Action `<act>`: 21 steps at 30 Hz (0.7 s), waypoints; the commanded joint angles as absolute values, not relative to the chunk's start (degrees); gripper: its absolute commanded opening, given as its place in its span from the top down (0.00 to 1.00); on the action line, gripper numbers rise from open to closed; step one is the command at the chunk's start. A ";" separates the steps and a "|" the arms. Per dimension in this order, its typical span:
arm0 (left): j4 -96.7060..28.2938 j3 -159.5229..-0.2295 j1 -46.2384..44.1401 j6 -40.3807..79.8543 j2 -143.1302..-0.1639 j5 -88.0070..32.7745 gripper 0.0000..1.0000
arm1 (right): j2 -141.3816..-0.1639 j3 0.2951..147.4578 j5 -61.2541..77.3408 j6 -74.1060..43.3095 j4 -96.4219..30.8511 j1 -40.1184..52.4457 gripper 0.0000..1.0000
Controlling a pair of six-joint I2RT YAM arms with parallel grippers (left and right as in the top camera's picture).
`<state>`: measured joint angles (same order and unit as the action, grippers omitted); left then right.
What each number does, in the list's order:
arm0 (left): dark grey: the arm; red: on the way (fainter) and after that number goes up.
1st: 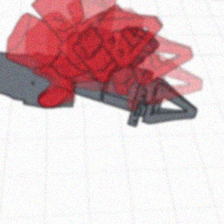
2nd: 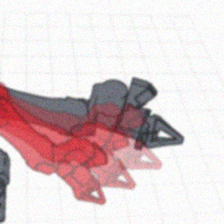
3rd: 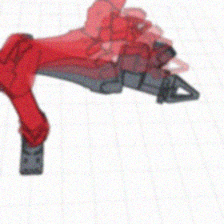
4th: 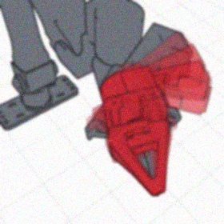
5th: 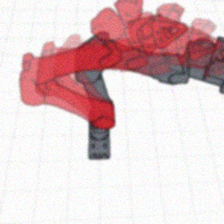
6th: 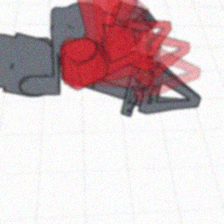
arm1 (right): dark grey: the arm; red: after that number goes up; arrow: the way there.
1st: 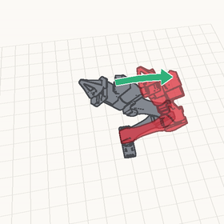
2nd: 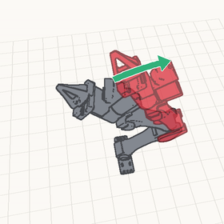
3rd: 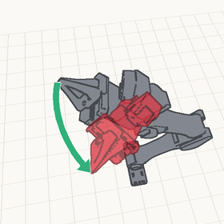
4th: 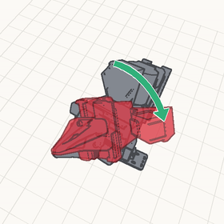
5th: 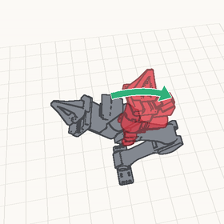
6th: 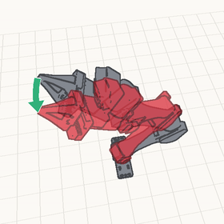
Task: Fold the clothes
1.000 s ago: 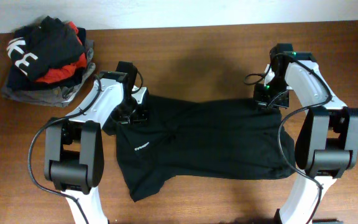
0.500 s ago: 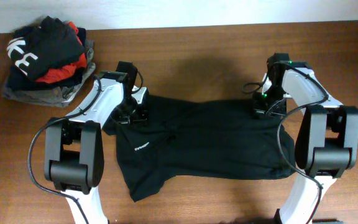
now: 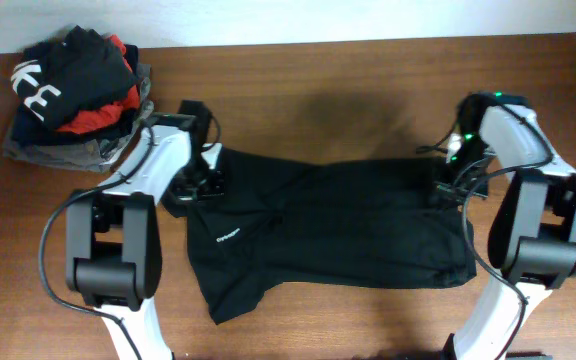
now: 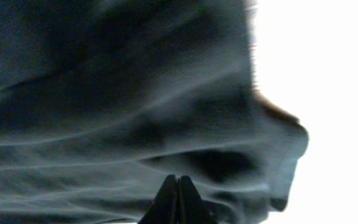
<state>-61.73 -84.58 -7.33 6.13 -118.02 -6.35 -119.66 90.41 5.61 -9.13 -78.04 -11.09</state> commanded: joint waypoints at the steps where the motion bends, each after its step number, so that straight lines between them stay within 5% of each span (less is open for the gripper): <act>1: -62.72 -84.33 -3.31 7.51 -119.13 -4.03 1.00 | -119.72 92.12 2.37 -11.33 -79.90 -14.24 0.96; 8: -69.71 -89.69 1.69 7.44 -116.90 -6.63 1.00 | -117.73 92.23 8.51 -10.79 -81.69 -18.26 0.96; 16: -73.60 -93.17 1.52 6.63 -98.19 -6.15 0.98 | -105.67 92.20 8.60 -10.81 -84.68 -18.44 0.96; 18: -74.65 -93.14 1.52 6.63 -93.14 -6.17 0.83 | -100.47 92.20 8.60 -10.81 -85.95 -18.26 0.96; 20: -76.01 -93.14 1.52 6.66 -89.41 -6.17 0.38 | -95.88 92.20 8.58 -10.79 -87.22 -18.28 0.96; 21: -76.86 -93.14 1.52 6.66 -88.05 -6.20 0.25 | -93.56 92.18 8.56 -10.79 -87.85 -18.28 0.92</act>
<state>-75.37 -92.75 1.52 6.70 -92.23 -5.72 -99.94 91.24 8.08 -10.52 -86.83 -18.44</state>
